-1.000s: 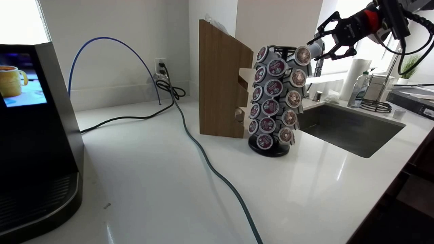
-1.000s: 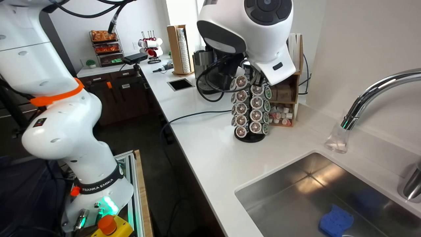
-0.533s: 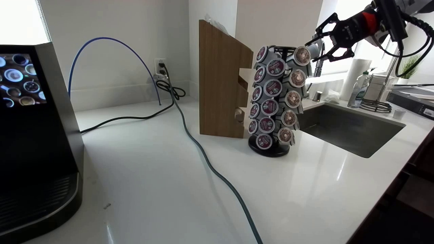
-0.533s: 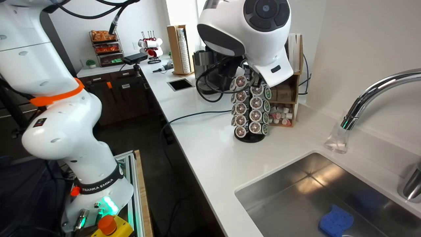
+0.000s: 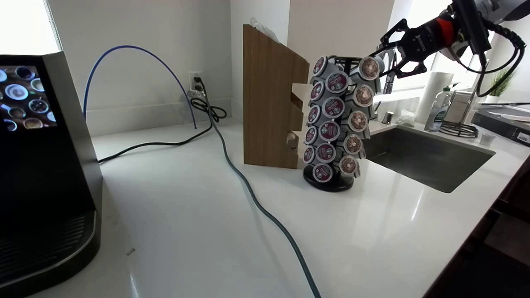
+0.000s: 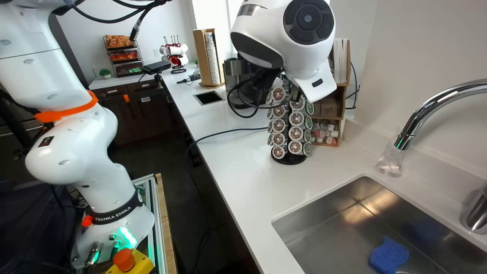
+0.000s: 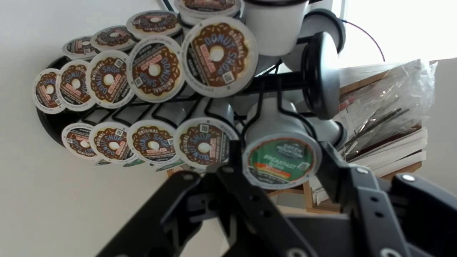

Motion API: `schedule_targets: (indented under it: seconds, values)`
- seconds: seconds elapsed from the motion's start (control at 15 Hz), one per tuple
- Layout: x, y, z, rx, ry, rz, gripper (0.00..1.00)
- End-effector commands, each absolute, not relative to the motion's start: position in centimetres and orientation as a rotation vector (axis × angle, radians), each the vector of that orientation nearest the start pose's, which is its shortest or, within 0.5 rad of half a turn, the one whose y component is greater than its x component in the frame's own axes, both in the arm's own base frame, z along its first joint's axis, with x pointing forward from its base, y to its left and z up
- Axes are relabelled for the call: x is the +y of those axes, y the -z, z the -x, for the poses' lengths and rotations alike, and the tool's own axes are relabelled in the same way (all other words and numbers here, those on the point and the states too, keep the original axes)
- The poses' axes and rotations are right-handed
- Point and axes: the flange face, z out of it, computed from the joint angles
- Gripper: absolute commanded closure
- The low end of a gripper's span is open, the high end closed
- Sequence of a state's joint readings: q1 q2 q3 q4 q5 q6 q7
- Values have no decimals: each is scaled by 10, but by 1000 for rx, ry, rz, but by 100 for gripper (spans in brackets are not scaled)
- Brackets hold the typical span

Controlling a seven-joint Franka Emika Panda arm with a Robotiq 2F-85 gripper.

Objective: Remove the container from the top of the rack and put inside a slot in the rack

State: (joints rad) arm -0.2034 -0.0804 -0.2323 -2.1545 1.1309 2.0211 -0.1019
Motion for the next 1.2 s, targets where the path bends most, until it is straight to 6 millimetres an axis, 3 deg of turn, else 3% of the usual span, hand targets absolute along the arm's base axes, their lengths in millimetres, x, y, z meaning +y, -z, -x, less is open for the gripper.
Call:
schedule_targets:
  seconds: [0.0, 0.27, 0.6, 0.73, 0.87, 1.13]
  values:
    - [-168, -450, -506, 931, 265, 1901, 30]
    - [-163, -451, -507, 920, 266, 1912, 1]
    - [-180, -464, -495, 913, 286, 1956, 0]
    - [-190, -487, -486, 870, 282, 1975, 0]
    - [-186, -524, -466, 811, 164, 2072, 0]
    - [-146, -605, -418, 621, 28, 2270, 0]
